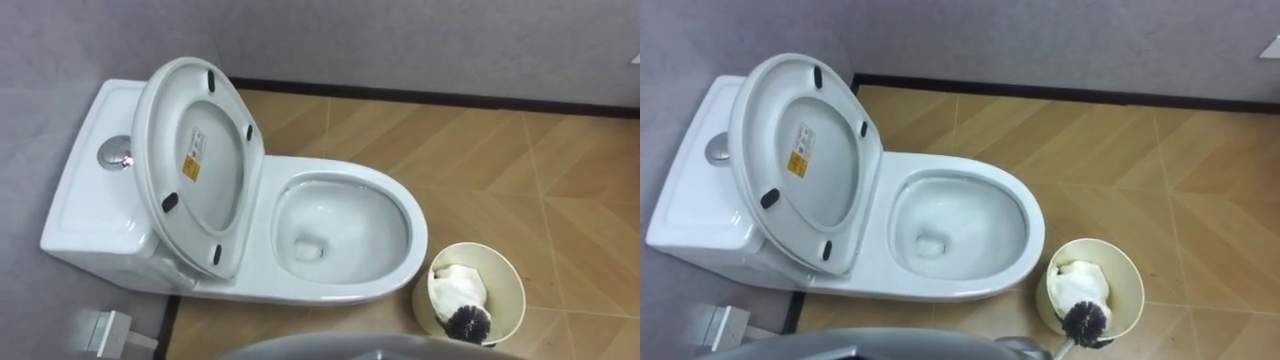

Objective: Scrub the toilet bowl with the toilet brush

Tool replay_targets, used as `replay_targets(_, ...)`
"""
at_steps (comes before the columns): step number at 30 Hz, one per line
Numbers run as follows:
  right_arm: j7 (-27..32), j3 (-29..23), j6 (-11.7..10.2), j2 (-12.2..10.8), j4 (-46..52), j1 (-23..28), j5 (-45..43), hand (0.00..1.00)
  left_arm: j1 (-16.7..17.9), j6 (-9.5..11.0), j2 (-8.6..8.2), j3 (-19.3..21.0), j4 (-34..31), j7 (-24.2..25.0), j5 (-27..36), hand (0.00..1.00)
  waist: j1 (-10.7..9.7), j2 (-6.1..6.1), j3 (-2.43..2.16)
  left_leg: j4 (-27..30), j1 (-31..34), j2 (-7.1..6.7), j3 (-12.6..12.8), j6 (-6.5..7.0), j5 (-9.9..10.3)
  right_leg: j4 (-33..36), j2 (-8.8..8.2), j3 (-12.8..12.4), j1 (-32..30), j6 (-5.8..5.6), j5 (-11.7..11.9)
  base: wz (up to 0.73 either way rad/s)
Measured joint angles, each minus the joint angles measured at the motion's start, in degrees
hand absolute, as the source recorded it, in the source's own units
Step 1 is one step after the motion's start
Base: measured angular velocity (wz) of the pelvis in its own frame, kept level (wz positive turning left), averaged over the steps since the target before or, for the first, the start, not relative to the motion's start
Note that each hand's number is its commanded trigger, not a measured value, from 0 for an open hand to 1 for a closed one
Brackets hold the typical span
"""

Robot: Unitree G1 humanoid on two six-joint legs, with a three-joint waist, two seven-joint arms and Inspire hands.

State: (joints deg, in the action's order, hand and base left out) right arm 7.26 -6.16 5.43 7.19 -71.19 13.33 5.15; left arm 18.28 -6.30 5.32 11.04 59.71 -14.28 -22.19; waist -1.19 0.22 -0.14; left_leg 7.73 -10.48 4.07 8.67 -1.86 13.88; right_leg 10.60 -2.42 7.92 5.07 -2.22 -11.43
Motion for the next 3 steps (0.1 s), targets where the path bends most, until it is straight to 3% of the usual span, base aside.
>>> replay_targets(3, -0.07, 0.01, -0.33, -0.01, 0.00, 0.00, 0.02, 0.00, -0.01, 0.00, 0.00, 0.00, 0.00, 0.00, -0.03, 0.00, 0.07, 0.01, 0.00, 0.00, 0.00, 0.00, 0.00, 0.00, 0.00, 0.00, 0.00, 0.00, 0.02, 0.00, 0.00, 0.00)
